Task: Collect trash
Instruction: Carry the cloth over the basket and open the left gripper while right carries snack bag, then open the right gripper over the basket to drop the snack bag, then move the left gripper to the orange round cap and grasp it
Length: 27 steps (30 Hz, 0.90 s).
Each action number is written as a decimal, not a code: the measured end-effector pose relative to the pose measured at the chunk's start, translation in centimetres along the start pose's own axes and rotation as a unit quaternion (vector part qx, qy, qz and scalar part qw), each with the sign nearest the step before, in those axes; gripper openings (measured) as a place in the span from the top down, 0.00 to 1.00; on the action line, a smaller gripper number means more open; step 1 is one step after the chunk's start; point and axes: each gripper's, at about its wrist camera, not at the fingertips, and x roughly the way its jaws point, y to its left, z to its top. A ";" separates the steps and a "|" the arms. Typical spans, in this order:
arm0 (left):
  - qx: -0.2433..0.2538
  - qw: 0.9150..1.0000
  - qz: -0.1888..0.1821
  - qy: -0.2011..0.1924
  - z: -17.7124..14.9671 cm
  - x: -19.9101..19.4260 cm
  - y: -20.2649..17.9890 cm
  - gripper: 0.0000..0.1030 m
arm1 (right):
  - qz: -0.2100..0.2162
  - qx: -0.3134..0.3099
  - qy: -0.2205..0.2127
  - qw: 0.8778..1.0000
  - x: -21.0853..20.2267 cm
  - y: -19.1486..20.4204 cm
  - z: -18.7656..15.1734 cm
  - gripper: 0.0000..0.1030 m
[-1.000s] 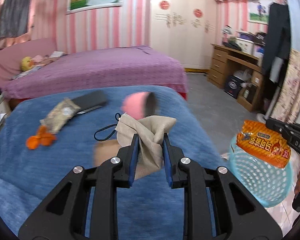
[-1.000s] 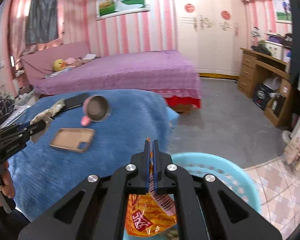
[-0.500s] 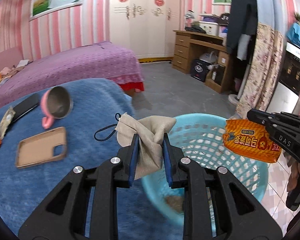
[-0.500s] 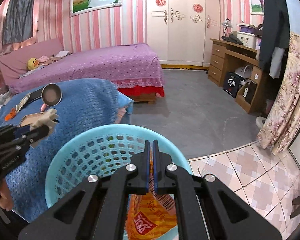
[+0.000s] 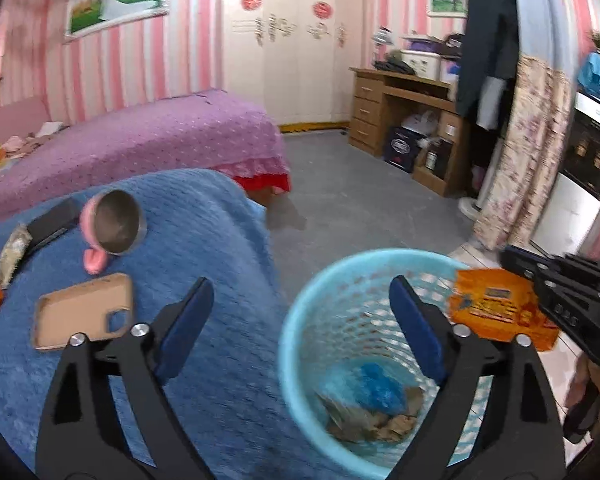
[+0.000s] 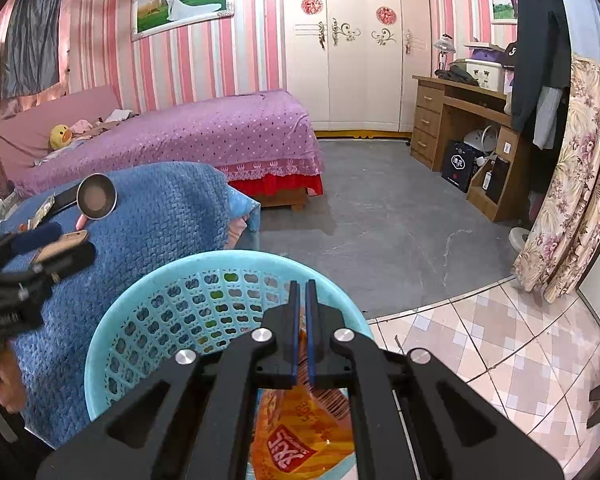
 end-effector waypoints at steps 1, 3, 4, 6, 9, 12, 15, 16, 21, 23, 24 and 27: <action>-0.002 1.000 0.014 -0.006 0.2 -0.1 0.7 0.10 | 0.000 0.001 -0.001 1.000 -0.1 0.1 -0.1 0.97; -0.012 0.999 0.029 -0.012 0.4 -0.5 2.1 0.09 | -0.001 0.004 -0.003 1.000 0.1 0.2 -0.1 0.97; -0.014 0.999 0.031 -0.011 0.5 -0.6 2.5 0.09 | 0.000 0.005 -0.003 1.000 0.2 0.3 0.0 0.97; -0.017 0.999 0.042 -0.012 0.4 -0.8 3.3 0.09 | 0.000 0.007 -0.002 1.000 0.5 0.6 0.0 0.97; -0.024 0.998 0.053 -0.014 0.4 -1.3 4.3 0.09 | -0.009 0.008 -0.001 1.000 0.9 1.2 0.0 0.97; -0.029 0.998 0.059 -0.016 0.3 -1.8 5.2 0.08 | -0.016 0.006 0.006 1.000 1.6 1.8 0.1 0.96; -0.029 0.997 0.066 -0.023 0.2 -2.5 6.1 0.07 | -0.036 0.006 0.015 0.999 2.1 2.5 0.1 0.66; -0.029 0.997 0.067 -0.024 0.0 -2.8 6.4 0.06 | -0.042 0.007 0.013 0.999 2.1 2.6 0.2 0.40; -0.027 0.996 0.081 -0.027 -0.2 -3.8 8.4 0.06 | -0.052 0.029 -0.002 0.998 1.8 3.3 0.9 0.25; -0.029 0.995 0.087 -0.029 -0.3 -4.3 9.5 0.06 | -0.056 0.031 -0.009 0.998 1.7 4.0 1.1 0.15; -0.030 0.995 0.089 -0.030 -0.3 -4.5 10.2 0.06 | -0.056 0.029 -0.010 0.998 1.7 4.5 1.3 0.15; -0.035 0.994 0.099 -0.031 -0.4 -5.1 12.4 0.05 | -0.055 0.016 -0.019 0.998 1.7 6.6 1.9 0.12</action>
